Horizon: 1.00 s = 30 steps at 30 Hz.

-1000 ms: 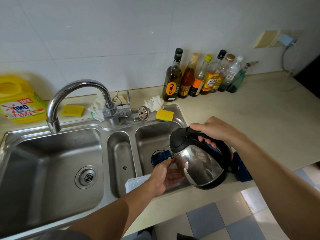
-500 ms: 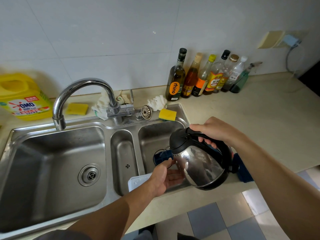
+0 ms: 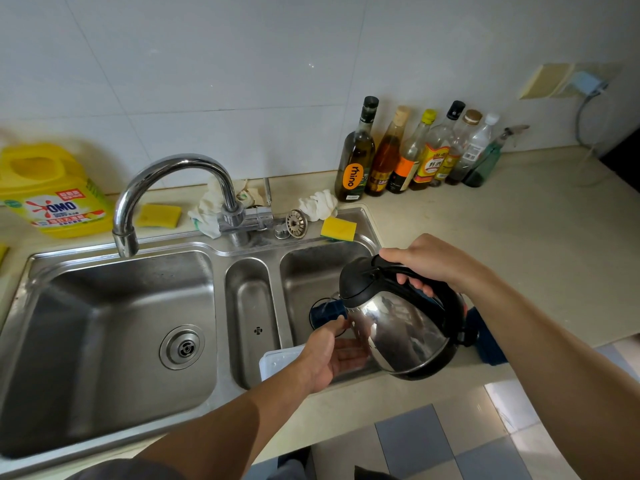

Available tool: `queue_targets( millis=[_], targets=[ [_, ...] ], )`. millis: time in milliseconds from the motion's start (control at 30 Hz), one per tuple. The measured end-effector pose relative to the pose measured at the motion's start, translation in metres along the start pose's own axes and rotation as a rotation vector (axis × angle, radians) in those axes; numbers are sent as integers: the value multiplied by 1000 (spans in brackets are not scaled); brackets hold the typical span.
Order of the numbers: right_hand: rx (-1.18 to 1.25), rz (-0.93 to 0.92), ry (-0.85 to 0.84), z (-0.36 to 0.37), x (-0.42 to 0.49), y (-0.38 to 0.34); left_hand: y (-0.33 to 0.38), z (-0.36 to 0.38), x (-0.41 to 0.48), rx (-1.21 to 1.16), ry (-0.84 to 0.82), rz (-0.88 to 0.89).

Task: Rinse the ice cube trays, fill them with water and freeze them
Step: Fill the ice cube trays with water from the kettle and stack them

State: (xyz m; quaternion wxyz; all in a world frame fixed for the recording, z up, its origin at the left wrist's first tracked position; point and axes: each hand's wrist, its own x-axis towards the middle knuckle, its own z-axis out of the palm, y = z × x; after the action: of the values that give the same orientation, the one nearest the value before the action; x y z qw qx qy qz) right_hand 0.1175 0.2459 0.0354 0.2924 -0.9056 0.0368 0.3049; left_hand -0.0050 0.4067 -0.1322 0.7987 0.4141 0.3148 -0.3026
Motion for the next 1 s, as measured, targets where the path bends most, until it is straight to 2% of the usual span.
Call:
queue_targets(
  millis=[200,333,500,733,900,1000],
  targets=[
    [1,6,2,0,2,1,1,0,0,-15,-16,6],
    [57,0,15,-3,0,9,5,0,4,41,-11,75],
    [205,-45,97,-7,-6,29,24,-1,10,223,-15,241],
    [447,-173,302,-18,-8,66,73,18,22,585,18,460],
    [609,-203,412,-41,14,87,102,63,37,697,36,656],
    [667,-212,451,-59,36,104,112,103,51,757,65,655]
  ],
)
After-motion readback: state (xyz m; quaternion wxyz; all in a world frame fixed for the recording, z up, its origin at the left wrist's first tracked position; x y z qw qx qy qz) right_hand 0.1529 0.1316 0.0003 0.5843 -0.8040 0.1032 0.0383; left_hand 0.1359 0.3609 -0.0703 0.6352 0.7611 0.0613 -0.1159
